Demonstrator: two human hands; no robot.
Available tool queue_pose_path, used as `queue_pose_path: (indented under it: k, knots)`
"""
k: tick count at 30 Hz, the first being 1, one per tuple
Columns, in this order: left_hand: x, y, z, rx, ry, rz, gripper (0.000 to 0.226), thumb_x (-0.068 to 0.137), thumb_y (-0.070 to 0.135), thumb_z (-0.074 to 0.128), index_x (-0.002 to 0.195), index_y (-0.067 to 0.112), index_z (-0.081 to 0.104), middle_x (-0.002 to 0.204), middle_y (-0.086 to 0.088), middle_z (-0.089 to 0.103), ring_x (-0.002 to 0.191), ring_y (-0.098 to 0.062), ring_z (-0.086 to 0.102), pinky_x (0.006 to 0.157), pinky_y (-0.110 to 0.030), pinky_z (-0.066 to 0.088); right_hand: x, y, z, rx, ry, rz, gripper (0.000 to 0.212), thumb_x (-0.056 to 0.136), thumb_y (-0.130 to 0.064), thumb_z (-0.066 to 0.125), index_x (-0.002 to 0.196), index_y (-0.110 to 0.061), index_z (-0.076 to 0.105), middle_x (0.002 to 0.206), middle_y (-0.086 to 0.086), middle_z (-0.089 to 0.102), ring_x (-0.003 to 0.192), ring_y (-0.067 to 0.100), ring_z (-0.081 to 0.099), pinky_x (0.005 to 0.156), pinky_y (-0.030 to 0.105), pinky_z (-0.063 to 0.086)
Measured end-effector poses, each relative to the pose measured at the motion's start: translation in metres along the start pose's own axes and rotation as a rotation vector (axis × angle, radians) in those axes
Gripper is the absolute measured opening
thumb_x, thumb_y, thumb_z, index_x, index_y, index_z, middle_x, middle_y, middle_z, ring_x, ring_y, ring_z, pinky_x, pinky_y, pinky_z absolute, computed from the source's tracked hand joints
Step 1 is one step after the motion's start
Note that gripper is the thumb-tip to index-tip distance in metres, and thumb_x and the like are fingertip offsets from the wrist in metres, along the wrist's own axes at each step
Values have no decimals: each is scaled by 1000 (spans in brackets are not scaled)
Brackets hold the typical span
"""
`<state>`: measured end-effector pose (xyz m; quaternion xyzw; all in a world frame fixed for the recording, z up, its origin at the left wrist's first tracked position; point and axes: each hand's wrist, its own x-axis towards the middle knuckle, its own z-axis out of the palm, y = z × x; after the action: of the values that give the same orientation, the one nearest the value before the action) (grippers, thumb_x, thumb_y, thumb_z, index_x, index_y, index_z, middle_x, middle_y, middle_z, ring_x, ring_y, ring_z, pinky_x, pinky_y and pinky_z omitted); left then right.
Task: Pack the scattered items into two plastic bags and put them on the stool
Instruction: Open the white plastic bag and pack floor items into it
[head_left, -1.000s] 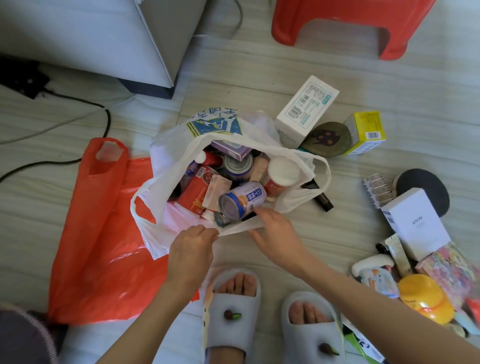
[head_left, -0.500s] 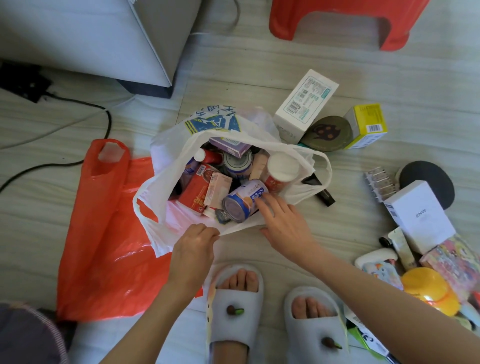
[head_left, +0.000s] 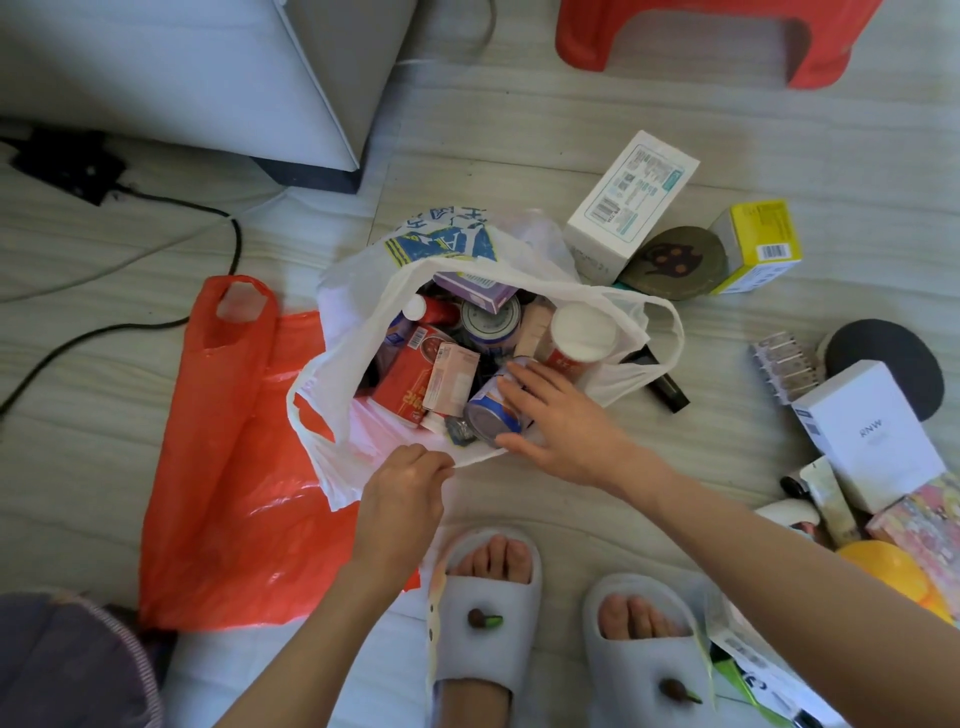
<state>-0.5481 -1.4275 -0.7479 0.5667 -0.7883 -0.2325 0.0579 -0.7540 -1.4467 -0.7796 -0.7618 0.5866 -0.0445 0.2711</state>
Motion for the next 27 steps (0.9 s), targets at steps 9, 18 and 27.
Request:
queue_pose_path:
  k: [9,18,27]
  knots:
    - [2,1,-2,-31,10,-17,17,74,9,55,71,6,72,64,-7,64,60,-24,61,51,-32,54,11,-24,3,51,-39,221,56,95,-44,37,144,-18,31,154,15,19,142,35,14,114,43,21]
    - [6,1,-1,-46,44,-9,15,75,8,56,73,6,71,67,-8,65,63,-25,62,54,-31,54,-1,-37,-1,461,266,398,40,93,-13,49,134,-12,49,144,14,42,129,30,44,103,27,29]
    - [3,-1,4,-43,64,-7,15,77,10,55,75,7,70,71,-7,65,66,-24,62,55,-31,54,27,-36,-2,1390,438,941,31,93,-8,50,123,-2,54,106,9,59,94,22,58,85,34,53]
